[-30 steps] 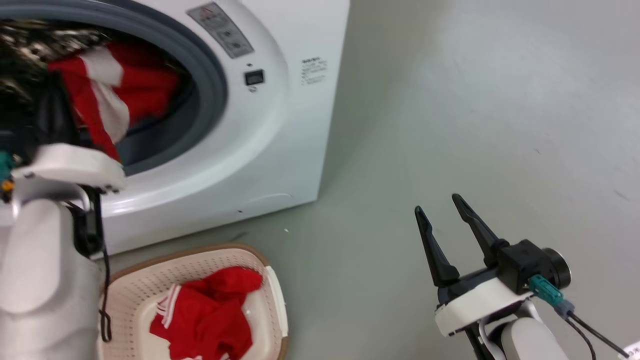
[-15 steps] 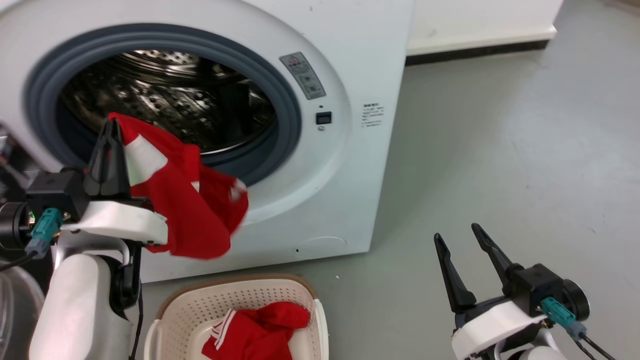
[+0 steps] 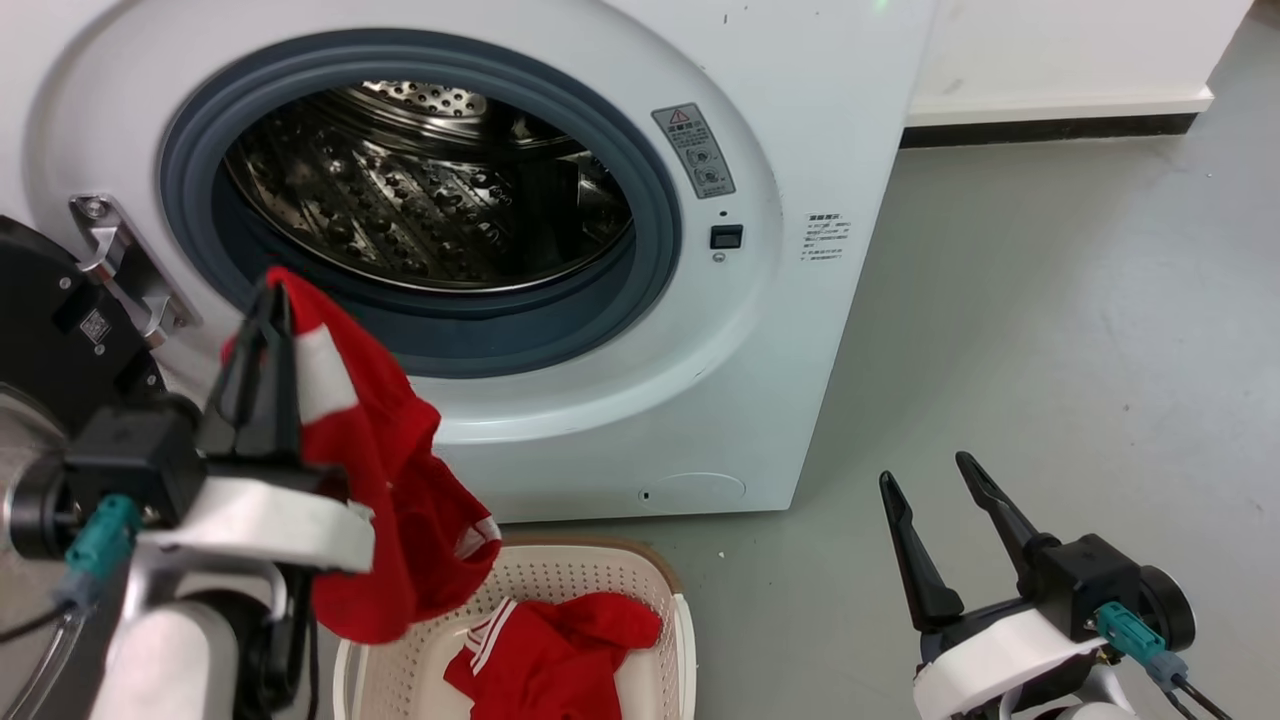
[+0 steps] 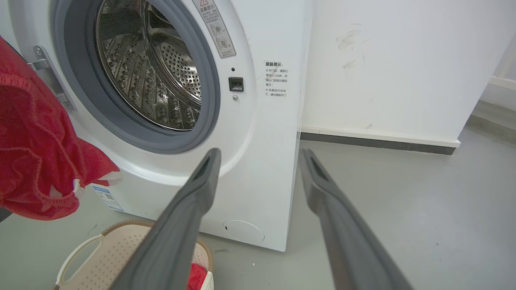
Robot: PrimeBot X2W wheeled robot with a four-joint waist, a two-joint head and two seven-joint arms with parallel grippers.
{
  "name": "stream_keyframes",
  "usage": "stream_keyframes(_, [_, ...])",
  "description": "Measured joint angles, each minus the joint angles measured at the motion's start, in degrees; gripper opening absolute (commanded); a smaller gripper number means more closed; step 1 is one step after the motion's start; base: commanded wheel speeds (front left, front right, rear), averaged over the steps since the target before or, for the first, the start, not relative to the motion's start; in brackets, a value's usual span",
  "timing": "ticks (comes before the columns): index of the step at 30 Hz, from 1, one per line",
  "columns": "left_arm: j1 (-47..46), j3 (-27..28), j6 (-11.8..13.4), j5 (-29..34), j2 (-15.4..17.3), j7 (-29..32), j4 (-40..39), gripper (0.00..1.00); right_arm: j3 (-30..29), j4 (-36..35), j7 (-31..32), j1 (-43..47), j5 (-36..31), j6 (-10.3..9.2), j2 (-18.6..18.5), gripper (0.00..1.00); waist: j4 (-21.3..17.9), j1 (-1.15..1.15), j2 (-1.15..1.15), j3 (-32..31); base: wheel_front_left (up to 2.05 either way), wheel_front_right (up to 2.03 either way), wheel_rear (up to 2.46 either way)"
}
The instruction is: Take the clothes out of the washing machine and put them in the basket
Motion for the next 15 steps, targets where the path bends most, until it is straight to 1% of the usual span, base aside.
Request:
stream_keyframes(4, [4.4,-0.9,0.7,-1.1,-1.4,1.8,-1.6,0.0,-0.1,-0.2,0.0,0.0,0.0,0.0,0.0,1.0,0.7,0.0,0.0,1.0,0.0,0.0,0.0])
stream_keyframes(8, [8.6,-2.1,1.2,-2.4,-2.9,2.7,0.0,0.0,0.0,-0.3,0.0,-0.5,0.0,0.0,0.0,1.0,1.0,0.0,0.0,2.2,0.0,0.0,0.0])
stream_keyframes(9, [9.4,-2.4,1.2,-3.1,-3.7,2.9,1.0,0.0,0.0,-0.3,-0.1,-0.7,-0.1,0.0,0.0,1.0,1.0,0.0,0.0,2.5,0.0,0.0,0.0])
stream_keyframes(11, [10.4,-3.3,1.0,-3.3,-4.0,2.5,3.5,0.0,-0.1,-0.3,-0.1,-1.3,-0.2,0.0,0.0,1.0,1.1,0.0,0.0,3.3,0.0,0.0,0.0])
stream_keyframes(15, [10.8,-5.3,-0.4,-4.6,-5.7,1.8,10.6,0.0,0.3,-0.3,-0.4,-2.7,-0.2,0.0,0.0,1.0,1.2,0.0,0.0,5.1,0.0,0.0,0.0])
